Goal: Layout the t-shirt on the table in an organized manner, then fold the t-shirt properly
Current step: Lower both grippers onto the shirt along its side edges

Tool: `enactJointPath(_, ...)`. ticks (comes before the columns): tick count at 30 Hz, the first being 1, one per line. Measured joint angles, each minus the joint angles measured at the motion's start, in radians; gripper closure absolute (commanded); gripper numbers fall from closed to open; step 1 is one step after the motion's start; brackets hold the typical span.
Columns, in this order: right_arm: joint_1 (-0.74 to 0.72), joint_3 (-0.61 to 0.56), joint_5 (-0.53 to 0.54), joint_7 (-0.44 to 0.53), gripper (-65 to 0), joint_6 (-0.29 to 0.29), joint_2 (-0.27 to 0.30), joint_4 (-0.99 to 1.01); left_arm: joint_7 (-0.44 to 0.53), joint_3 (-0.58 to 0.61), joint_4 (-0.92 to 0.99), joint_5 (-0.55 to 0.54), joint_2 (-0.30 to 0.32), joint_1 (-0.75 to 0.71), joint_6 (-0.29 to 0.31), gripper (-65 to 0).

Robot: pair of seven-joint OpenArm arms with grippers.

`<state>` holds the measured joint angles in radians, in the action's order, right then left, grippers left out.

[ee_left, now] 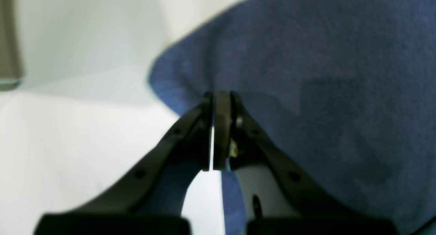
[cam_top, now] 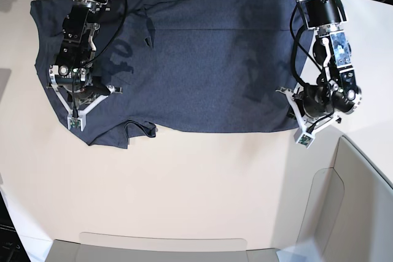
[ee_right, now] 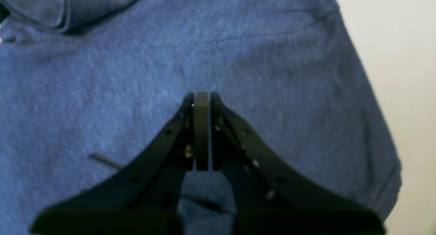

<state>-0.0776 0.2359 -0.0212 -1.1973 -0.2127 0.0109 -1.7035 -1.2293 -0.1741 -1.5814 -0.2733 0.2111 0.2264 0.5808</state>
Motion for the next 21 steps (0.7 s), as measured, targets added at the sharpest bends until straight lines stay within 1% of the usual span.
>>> enactJointPath(5,0.034,0.000,0.000,-0.004,0.0,0.000,0.003,0.000,0.026,0.005,0.104,-0.003,0.000,0.011,-0.001,0.0)
enactJointPath(12,0.090,-0.001,0.000,0.024,0.0,0.000,0.003,-0.001,0.055,0.005,0.120,-0.007,0.005,0.028,-0.001,0.0)
enactJointPath(18,0.119,-0.004,0.019,0.045,0.0,0.000,0.025,-0.008,0.054,0.005,0.146,-0.003,0.005,0.023,-0.002,0.0)
enactJointPath(21,0.134,-0.005,0.020,0.054,0.0,0.000,0.034,-0.011,0.089,0.005,0.146,-0.003,0.005,0.023,-0.002,0.0)
